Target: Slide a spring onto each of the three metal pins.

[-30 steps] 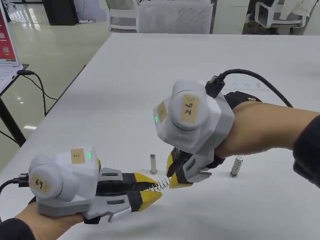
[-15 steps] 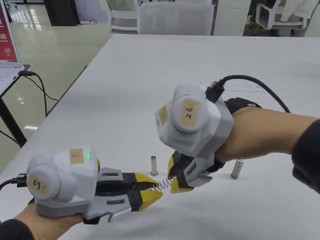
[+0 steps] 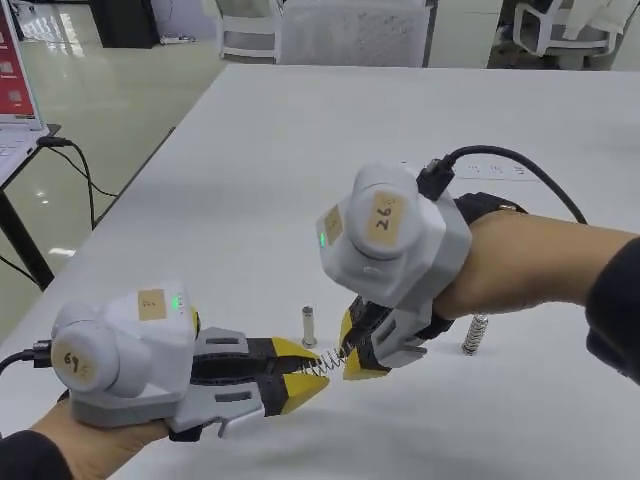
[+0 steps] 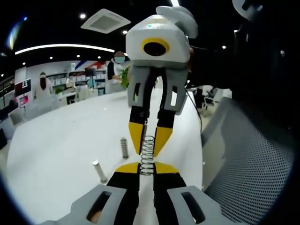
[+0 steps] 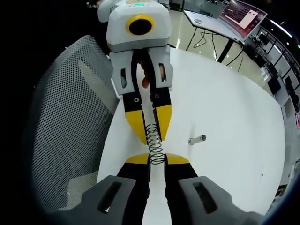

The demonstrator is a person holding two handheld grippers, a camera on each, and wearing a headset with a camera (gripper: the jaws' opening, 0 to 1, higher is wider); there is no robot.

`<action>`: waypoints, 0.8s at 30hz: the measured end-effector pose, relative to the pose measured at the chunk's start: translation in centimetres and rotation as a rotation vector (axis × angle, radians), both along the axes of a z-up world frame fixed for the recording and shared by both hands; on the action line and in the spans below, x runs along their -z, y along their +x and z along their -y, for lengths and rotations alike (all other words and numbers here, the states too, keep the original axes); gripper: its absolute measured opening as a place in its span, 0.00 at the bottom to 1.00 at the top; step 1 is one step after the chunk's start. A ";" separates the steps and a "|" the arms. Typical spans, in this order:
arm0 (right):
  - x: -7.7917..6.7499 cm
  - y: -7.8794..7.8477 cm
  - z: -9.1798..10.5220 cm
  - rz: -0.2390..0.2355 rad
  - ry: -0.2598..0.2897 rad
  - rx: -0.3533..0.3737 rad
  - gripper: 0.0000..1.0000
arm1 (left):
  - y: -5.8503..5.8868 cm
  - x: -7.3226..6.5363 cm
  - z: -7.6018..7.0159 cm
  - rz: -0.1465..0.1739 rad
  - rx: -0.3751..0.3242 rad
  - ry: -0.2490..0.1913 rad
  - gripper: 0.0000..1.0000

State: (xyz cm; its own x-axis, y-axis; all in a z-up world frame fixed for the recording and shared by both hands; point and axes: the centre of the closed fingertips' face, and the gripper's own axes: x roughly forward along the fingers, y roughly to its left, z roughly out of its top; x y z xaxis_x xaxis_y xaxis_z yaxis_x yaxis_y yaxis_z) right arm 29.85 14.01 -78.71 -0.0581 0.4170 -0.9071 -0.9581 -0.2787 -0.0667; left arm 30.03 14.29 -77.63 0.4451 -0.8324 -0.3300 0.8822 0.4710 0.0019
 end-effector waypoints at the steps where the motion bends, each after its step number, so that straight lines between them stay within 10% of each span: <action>1: -0.3 0.0 -0.1 0.003 0.004 -0.002 0.08 | 0.0 0.0 0.0 0.000 -0.002 -0.001 0.02; 24: -1.6 -1.3 -2.4 -0.012 0.030 -0.049 0.08 | 0.2 0.8 0.0 -0.015 -0.009 0.000 0.03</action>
